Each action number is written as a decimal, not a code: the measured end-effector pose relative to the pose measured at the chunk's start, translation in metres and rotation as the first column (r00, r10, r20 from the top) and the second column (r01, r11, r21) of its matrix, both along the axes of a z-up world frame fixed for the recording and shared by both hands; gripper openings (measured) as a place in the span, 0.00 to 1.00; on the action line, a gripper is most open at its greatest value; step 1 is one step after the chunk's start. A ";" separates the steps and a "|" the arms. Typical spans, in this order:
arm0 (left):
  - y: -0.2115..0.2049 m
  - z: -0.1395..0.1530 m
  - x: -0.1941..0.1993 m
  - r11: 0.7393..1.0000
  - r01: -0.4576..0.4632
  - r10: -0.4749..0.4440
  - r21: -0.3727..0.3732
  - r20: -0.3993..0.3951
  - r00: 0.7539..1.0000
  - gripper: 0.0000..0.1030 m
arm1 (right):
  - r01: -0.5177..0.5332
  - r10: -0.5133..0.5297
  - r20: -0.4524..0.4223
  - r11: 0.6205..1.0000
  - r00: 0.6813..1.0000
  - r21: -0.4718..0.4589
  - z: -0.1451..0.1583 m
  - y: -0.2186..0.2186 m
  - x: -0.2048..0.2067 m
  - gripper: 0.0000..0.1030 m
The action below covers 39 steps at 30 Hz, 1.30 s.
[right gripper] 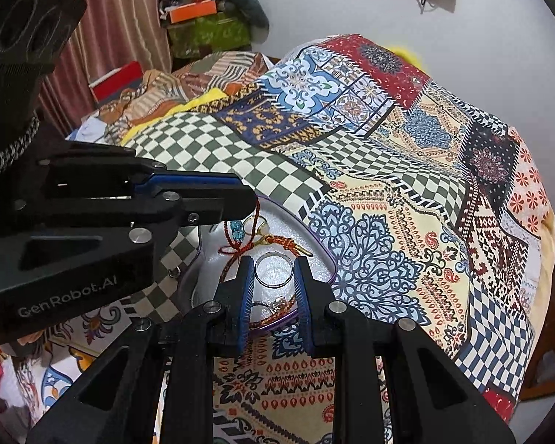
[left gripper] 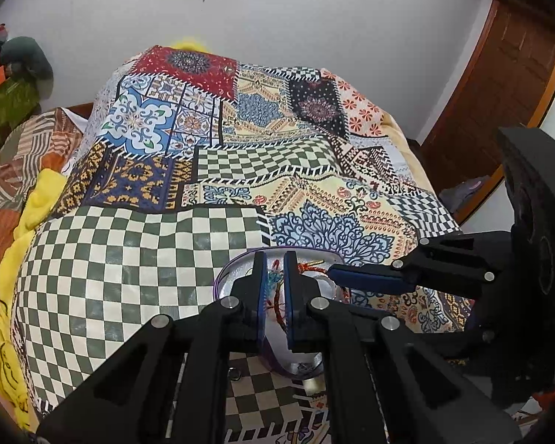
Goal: Organize jewelry
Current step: 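Carry both items over the purple tin and open both tools to drop them in, then move the right tool back to the quilt and grasp the gold ring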
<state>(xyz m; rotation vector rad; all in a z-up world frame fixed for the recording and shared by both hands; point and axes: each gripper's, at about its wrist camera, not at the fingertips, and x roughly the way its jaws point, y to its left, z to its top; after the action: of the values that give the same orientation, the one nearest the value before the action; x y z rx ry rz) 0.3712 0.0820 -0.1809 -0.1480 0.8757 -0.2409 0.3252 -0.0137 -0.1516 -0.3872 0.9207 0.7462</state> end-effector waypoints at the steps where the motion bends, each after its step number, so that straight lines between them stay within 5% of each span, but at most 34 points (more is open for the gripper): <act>1: 0.000 -0.001 0.000 1.000 -0.001 0.001 0.005 -0.001 1.000 0.05 | -0.004 0.004 -0.002 1.000 1.000 0.000 0.000 0.000 0.000 0.19; 12: 0.003 0.014 -0.019 0.999 -0.003 0.003 0.036 0.006 1.000 0.10 | 0.007 -0.008 -0.024 1.000 1.000 -0.019 0.005 0.002 -0.003 0.20; 16: 0.006 0.024 -0.035 0.995 -0.018 0.016 0.096 0.028 0.999 0.14 | 0.032 -0.032 -0.004 0.999 0.999 -0.012 0.015 -0.001 -0.008 0.34; 21: 0.008 0.037 -0.058 0.987 -0.044 0.036 0.153 0.054 0.998 0.40 | 0.073 -0.074 0.043 0.997 0.996 0.022 0.038 -0.018 -0.026 0.35; 30: 0.004 0.054 -0.106 0.990 -0.016 0.006 0.143 0.071 0.997 0.45 | 0.181 -0.188 0.092 0.980 0.978 0.083 0.064 -0.071 -0.075 0.35; 39: 0.000 0.027 -0.137 0.991 -0.015 0.015 0.136 0.005 1.000 0.46 | 0.287 -0.290 0.042 0.956 0.956 0.061 0.032 -0.114 -0.112 0.35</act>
<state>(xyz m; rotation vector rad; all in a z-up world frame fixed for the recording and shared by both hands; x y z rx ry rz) 0.2340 0.0822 -0.1541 -0.0274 0.8836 -0.1671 0.2131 -0.1279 -0.1197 -0.2162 0.8842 0.4896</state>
